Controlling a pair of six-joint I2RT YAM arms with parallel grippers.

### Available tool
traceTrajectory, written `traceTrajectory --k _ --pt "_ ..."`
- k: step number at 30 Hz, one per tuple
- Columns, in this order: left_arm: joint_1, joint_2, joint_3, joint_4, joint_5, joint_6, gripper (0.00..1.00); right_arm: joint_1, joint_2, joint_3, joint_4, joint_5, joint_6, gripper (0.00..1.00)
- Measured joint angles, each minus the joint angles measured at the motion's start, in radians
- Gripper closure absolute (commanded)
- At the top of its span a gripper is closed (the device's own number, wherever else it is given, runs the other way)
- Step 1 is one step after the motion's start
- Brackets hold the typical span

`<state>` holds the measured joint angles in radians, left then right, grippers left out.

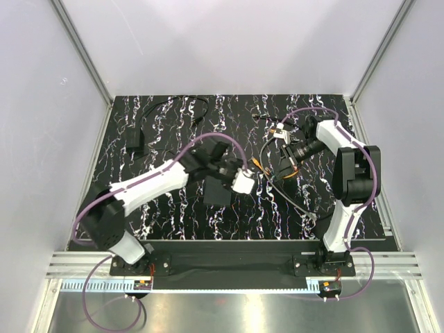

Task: Insert the plug into the switch port

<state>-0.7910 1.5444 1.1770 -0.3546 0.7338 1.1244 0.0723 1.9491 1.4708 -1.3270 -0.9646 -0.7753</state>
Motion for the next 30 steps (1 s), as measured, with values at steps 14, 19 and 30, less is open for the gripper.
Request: traceTrajectory --k 14,19,30 --pt "-0.068 0.214 0.093 0.217 -0.089 0.034 0.50 0.002 0.000 -0.066 -0.006 -0.026 -0.170 1.00" --pt "-0.071 0.270 0.128 0.221 -0.095 0.071 0.50 0.004 -0.002 -0.071 -0.006 -0.026 -0.176 1.00" --pt "-0.072 0.338 0.173 0.160 -0.096 0.145 0.80 0.006 -0.003 -0.072 -0.006 -0.023 -0.183 1.00"
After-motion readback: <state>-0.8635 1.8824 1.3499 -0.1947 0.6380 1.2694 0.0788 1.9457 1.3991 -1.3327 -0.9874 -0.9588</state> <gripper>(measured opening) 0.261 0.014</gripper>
